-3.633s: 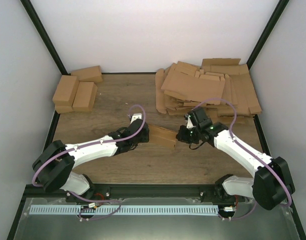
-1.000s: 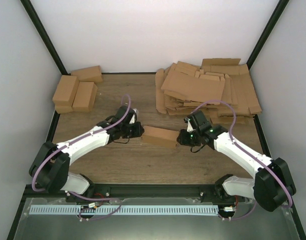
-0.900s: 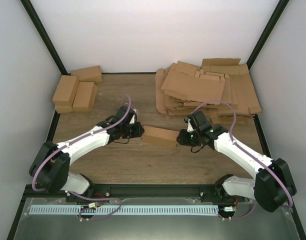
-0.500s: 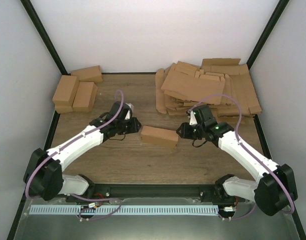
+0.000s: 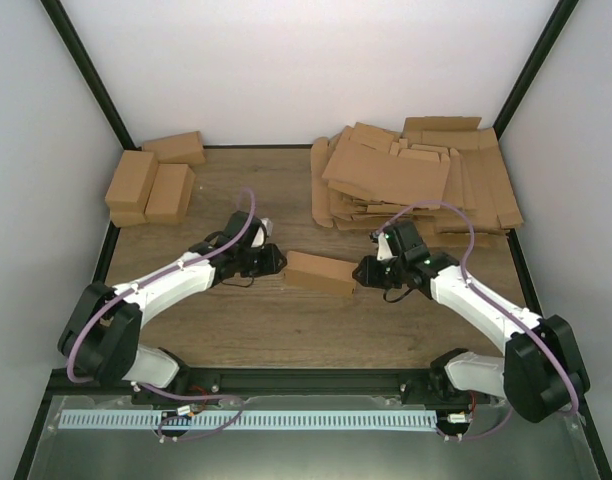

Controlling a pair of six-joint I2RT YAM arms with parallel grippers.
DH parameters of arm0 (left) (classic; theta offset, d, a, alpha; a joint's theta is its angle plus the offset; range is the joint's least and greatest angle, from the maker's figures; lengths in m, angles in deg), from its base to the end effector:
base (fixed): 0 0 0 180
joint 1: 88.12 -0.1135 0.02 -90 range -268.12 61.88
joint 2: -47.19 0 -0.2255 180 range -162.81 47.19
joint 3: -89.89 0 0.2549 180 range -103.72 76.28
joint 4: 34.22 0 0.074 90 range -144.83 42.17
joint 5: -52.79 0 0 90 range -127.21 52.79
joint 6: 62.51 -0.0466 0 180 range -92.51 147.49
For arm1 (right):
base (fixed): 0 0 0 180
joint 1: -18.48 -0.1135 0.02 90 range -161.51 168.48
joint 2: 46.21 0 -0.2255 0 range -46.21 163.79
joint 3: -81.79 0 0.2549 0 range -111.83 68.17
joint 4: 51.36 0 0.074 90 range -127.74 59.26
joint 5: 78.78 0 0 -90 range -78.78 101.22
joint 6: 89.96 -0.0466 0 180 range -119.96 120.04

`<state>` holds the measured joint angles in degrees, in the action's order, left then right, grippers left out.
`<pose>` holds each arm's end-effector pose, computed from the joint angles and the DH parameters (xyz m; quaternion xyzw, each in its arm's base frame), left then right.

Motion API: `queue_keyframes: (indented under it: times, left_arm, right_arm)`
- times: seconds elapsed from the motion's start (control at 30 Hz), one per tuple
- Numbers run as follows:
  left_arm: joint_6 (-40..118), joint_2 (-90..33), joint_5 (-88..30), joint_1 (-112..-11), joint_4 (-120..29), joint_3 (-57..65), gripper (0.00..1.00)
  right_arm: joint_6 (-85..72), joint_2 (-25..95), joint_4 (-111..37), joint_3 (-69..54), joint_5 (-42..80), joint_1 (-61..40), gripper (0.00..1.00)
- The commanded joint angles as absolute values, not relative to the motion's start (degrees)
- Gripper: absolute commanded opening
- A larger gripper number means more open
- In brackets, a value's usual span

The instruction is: Fold the paper box

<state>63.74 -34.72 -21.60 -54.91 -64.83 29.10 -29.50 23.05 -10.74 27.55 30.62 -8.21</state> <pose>0.2439 -0.1746 0.1516 0.0197 0.9368 -0.2905 0.1938 0.2190 0.1274 0.1610 -0.0263 0.9427 0.2792 0.1809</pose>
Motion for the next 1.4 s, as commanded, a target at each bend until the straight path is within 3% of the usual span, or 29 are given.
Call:
queue_keyframes:
  times: [0.0, 0.3, 0.37, 0.47, 0.57, 0.67, 0.83, 0.97, 1.17, 1.37]
  left_arm:
    - [62.6, -36.4, -19.7, -54.4, -67.8, 30.9, 0.26]
    - [62.6, -27.1, -19.8, -54.1, -77.7, 33.8, 0.29]
    - [63.1, -24.0, -20.7, -54.2, -80.7, 33.9, 0.41]
    - [64.9, -20.3, -22.6, -54.4, -84.1, 32.8, 0.72]
    - [66.6, -17.8, -21.2, -55.5, -82.6, 32.9, 0.86]
    - [66.6, -18.5, -16.7, -57.4, -77.5, 34.4, 0.85]
    - [63.9, -23.2, -16.0, -57.8, -72.1, 35.0, 0.73]
    - [65.2, -23.0, -12.3, -59.2, -65.1, 38.5, 0.77]
    - [66.9, -22.7, -6.3, -63.6, -60.6, 43.0, 0.81]
    - [66.5, -22.2, -2.3, -67.3, -59.6, 45.4, 0.82]
  right_arm:
    - [-27.5, 22.8, -10.5, 29.9, 34.2, -7.9, 0.22]
    - [-36.4, 22.3, -7.9, 32.7, 33.9, -21.1, 0.27]
    - [-38.9, 22.8, -8.1, 34.5, 32.0, -23.6, 0.27]
    - [-40.6, 21.7, -9.0, 37.2, 30.1, -24.0, 0.31]
    - [-40.9, 18.6, -9.5, 36.2, 28.1, -24.0, 0.50]
    - [-40.2, 17.1, -10.9, 34.0, 27.9, -23.8, 0.56]
    - [-39.4, 18.7, -16.7, 35.0, 36.9, -17.2, 0.59]
    - [-41.8, 18.0, -26.5, 40.5, 44.7, -11.4, 0.57]
    - [-42.5, 22.3, -32.0, 43.2, 49.5, -8.9, 0.44]
    - [-41.3, 22.8, -29.6, 45.2, 47.9, -8.1, 0.24]
